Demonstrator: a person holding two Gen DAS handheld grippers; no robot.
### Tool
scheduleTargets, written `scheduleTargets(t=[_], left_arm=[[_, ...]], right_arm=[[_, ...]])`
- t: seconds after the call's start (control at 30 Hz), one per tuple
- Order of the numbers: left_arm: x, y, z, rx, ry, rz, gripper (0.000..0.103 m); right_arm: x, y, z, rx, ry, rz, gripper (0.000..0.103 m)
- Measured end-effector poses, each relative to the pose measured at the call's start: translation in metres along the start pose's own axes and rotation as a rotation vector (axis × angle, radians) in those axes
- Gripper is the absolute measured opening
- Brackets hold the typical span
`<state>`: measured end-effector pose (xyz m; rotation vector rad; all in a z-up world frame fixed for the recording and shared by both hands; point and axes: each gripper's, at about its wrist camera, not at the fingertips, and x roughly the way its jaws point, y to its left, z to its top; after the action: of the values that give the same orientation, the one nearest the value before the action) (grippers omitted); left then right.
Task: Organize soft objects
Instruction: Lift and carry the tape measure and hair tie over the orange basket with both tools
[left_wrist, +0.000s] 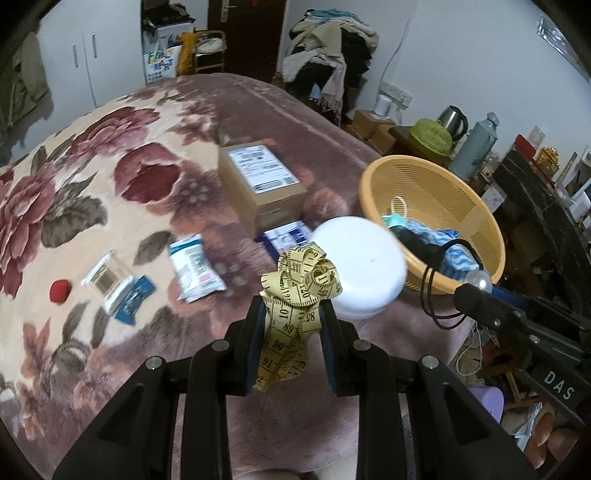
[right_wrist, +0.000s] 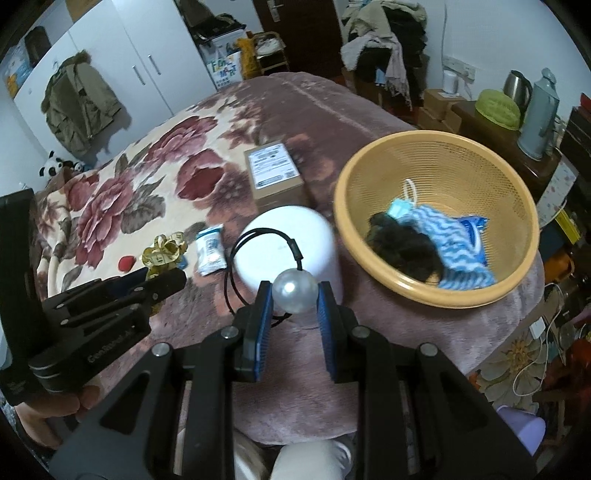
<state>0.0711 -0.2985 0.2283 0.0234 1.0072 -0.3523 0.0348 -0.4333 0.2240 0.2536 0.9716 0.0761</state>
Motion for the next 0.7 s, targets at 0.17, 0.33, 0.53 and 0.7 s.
scheduleTargets(t=[0.17, 0.33, 0.53, 0.7], left_arm=[[0.010, -0.025, 0.012, 0.036, 0.003, -0.019, 0.028], [0.021, -0.054, 0.030, 0.065, -0.001, -0.059, 0.028], [0.039, -0.088, 0.056, 0.096, 0.006, -0.111, 0.028], [0.059, -0.115, 0.072, 0.113, 0.026, -0.155, 0.028]], right_arm=[[-0.001, -0.023, 0.007, 0.032, -0.006, -0.015, 0.025], [-0.002, -0.048, 0.017, 0.076, -0.021, -0.035, 0.025], [-0.005, -0.083, 0.034, 0.139, -0.045, -0.057, 0.025], [-0.005, -0.106, 0.043, 0.177, -0.052, -0.080, 0.025]])
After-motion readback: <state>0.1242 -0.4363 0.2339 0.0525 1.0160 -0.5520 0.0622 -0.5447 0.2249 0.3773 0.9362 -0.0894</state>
